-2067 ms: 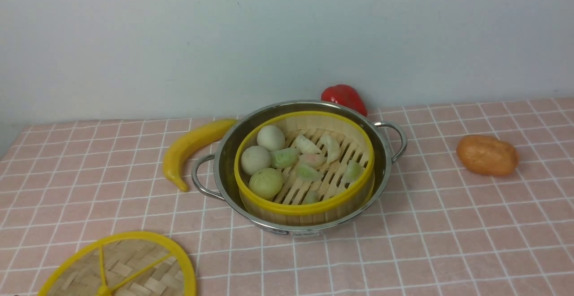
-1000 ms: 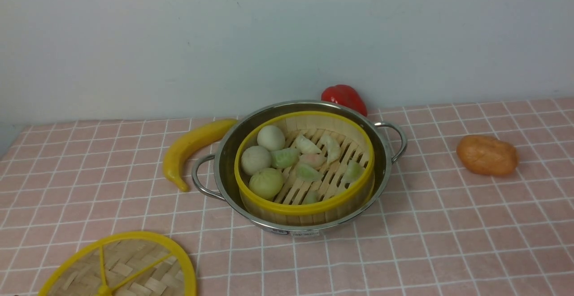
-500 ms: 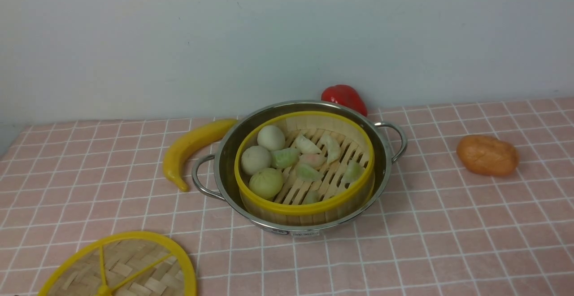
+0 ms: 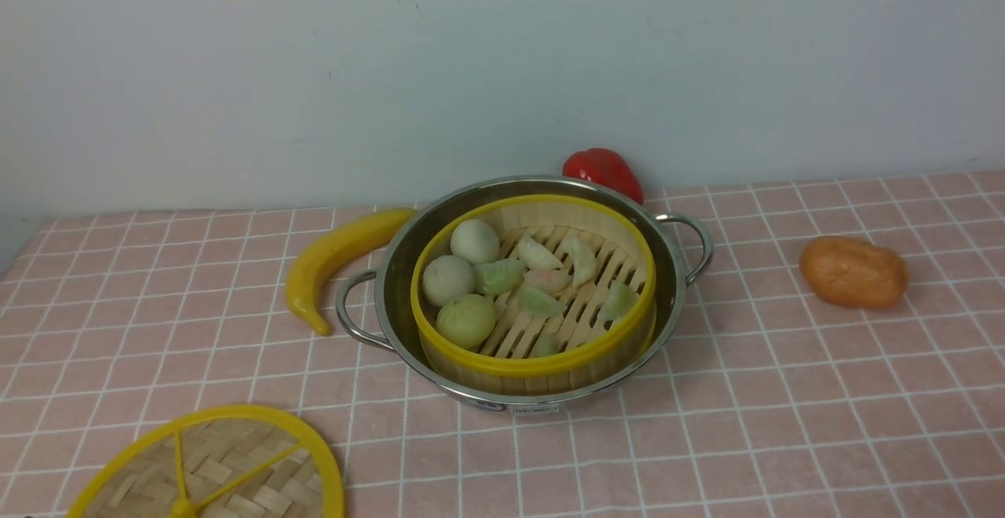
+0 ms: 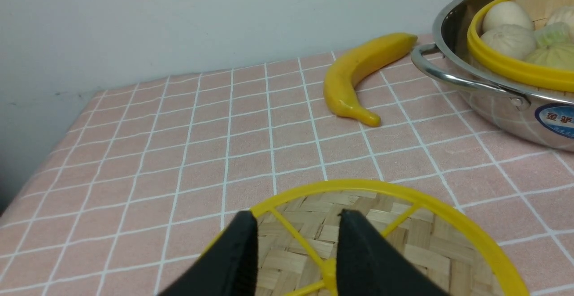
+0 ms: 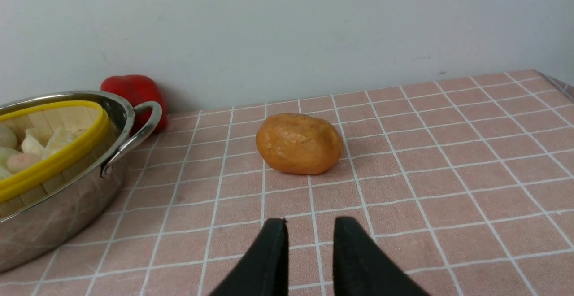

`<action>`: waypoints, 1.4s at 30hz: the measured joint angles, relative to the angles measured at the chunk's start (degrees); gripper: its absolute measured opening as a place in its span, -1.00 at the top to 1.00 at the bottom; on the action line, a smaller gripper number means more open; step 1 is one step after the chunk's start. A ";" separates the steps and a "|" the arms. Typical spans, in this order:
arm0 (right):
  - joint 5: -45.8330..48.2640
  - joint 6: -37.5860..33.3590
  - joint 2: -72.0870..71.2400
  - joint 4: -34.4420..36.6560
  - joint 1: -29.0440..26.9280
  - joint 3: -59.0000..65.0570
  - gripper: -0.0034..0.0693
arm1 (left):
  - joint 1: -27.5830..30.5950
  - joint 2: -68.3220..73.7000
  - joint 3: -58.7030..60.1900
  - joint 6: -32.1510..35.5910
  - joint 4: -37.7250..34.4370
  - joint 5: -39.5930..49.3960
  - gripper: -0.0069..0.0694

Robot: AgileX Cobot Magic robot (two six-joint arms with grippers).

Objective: Place the steamer in the pot on the pink tablecloth, and put the lid on the steamer.
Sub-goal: 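Grasp the bamboo steamer lid lying on the table by its centre knob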

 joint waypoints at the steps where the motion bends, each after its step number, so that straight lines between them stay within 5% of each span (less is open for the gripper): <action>1: 0.00 -0.09 0.00 0.00 0.00 0.00 0.41 | 0.00 0.00 0.00 0.00 0.00 0.00 0.18; 9: 0.35 -6.83 0.00 2.74 0.00 0.00 0.35 | 0.00 0.00 0.00 0.00 0.00 0.00 0.18; 17: 0.35 -7.31 0.00 8.37 0.00 0.00 0.29 | 0.00 0.00 0.00 0.00 0.00 0.00 0.18; 36: 0.35 -7.31 0.00 8.96 0.00 0.04 0.25 | 0.00 0.00 0.00 0.00 0.00 -0.02 0.18; 42: 0.35 -7.31 0.00 8.96 0.00 0.04 0.25 | 0.00 0.00 0.05 -5.23 -10.53 -6.38 0.18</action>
